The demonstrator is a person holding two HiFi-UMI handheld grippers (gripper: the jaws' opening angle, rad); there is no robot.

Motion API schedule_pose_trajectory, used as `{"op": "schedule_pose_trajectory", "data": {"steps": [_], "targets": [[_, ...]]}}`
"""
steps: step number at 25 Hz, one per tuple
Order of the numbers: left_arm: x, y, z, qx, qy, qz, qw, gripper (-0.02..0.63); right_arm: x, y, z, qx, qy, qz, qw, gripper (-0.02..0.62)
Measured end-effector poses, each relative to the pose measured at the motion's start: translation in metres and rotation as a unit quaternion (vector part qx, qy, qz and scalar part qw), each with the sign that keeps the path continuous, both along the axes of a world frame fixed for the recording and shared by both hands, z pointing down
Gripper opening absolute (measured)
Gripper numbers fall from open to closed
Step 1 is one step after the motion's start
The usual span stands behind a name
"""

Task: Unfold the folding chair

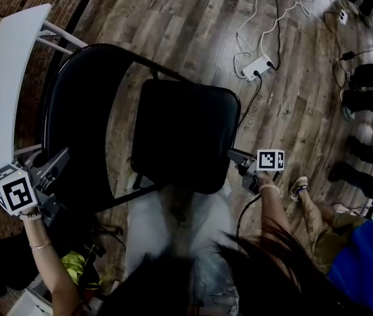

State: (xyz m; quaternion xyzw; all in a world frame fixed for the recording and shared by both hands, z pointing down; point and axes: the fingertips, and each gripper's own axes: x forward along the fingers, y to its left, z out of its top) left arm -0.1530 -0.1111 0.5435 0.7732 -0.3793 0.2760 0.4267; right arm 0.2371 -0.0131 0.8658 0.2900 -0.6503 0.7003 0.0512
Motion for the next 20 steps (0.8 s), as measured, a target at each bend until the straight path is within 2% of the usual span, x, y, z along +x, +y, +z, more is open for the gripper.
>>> {"op": "schedule_pose_trajectory", "data": {"steps": [3, 6, 20], "targets": [[0.003, 0.001, 0.002, -0.001, 0.001, 0.0, 1.0, 0.064, -0.006, -0.005, -0.007, 0.02, -0.036, 0.002, 0.999, 0.207], [0.003, 0.002, 0.004, -0.002, 0.001, 0.0, 1.0, 0.064, 0.007, 0.003, 0.008, -0.007, 0.006, 0.004, 1.0, 0.207], [0.007, 0.002, 0.008, -0.007, 0.005, 0.002, 1.0, 0.064, 0.016, 0.006, 0.016, -0.018, 0.014, 0.018, 1.0, 0.209]]}}
